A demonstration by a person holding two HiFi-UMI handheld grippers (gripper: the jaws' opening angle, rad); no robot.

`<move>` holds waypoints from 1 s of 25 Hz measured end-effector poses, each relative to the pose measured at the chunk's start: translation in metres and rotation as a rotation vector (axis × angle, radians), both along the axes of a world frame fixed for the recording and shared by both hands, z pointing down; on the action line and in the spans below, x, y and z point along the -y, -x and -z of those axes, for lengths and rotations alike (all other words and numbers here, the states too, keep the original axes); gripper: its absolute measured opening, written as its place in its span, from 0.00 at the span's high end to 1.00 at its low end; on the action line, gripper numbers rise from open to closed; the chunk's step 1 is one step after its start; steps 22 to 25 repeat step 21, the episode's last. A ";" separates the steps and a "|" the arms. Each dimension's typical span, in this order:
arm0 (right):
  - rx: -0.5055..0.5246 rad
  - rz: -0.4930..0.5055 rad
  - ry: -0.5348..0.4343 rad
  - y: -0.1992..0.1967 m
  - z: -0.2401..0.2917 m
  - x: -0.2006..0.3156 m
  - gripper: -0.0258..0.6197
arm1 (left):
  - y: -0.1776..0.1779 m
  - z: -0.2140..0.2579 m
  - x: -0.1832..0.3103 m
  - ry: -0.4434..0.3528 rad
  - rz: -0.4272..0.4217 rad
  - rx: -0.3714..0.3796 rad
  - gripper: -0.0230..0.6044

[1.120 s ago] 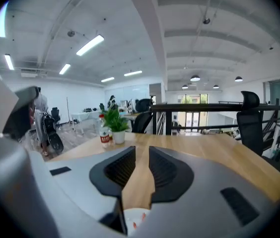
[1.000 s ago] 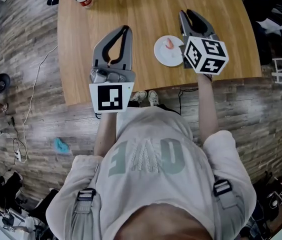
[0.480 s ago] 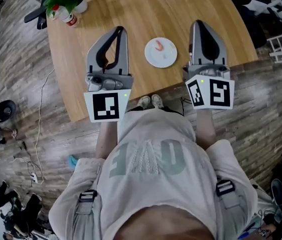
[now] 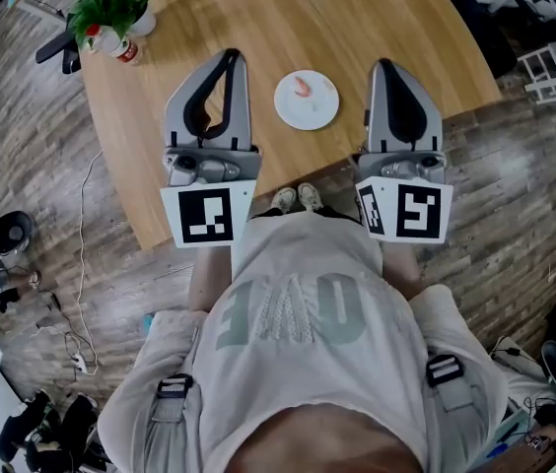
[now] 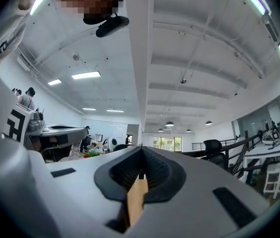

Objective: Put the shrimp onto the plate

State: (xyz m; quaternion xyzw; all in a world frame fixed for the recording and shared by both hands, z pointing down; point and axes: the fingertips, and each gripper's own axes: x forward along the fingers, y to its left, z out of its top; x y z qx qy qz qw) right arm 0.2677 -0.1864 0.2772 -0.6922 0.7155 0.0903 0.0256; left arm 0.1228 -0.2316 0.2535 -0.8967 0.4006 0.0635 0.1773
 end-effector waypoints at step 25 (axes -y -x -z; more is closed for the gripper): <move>0.033 0.023 0.031 0.001 -0.008 0.001 0.93 | -0.002 0.001 -0.006 -0.009 -0.010 0.002 0.95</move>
